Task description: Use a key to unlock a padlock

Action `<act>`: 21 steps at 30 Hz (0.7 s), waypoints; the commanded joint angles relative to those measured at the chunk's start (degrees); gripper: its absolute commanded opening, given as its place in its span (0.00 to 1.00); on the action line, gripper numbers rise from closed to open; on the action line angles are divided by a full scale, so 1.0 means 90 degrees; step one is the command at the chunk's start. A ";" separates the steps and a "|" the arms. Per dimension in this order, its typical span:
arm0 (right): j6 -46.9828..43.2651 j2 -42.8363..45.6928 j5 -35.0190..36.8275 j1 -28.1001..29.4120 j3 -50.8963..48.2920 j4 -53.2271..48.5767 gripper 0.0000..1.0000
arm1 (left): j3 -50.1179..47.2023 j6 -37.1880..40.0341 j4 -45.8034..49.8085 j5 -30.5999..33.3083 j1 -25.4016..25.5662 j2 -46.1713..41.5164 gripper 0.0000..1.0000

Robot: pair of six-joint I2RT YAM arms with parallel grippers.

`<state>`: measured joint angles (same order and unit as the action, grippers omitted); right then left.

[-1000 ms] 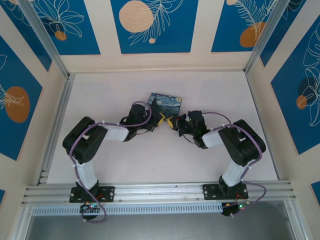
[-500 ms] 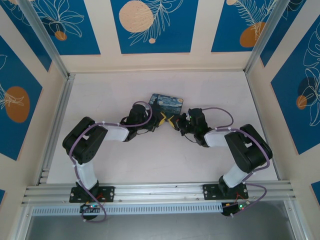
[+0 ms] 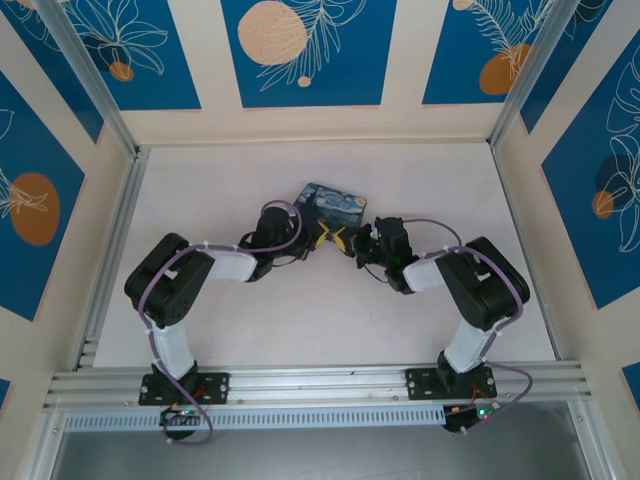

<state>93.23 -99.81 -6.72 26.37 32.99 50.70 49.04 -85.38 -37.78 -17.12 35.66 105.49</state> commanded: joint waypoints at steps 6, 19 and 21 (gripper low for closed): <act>-0.0013 0.0069 -0.0103 -0.0010 0.0297 0.0445 0.00 | 0.0118 0.0126 -0.0148 -0.0475 0.0142 -0.0159 0.00; -0.0437 0.1283 0.0070 -0.0146 -0.0633 -0.0593 0.00 | 0.0115 0.0143 0.0035 -0.0470 0.0118 -0.0159 0.00; -0.0513 0.1567 0.0063 -0.0166 -0.0713 -0.0905 0.00 | 0.0114 0.0150 0.0055 -0.0482 0.0111 -0.0165 0.00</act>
<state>91.39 -90.04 -6.66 25.39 27.40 44.73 49.25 -85.38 -38.17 -21.23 36.75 105.38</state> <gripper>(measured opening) 0.048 0.078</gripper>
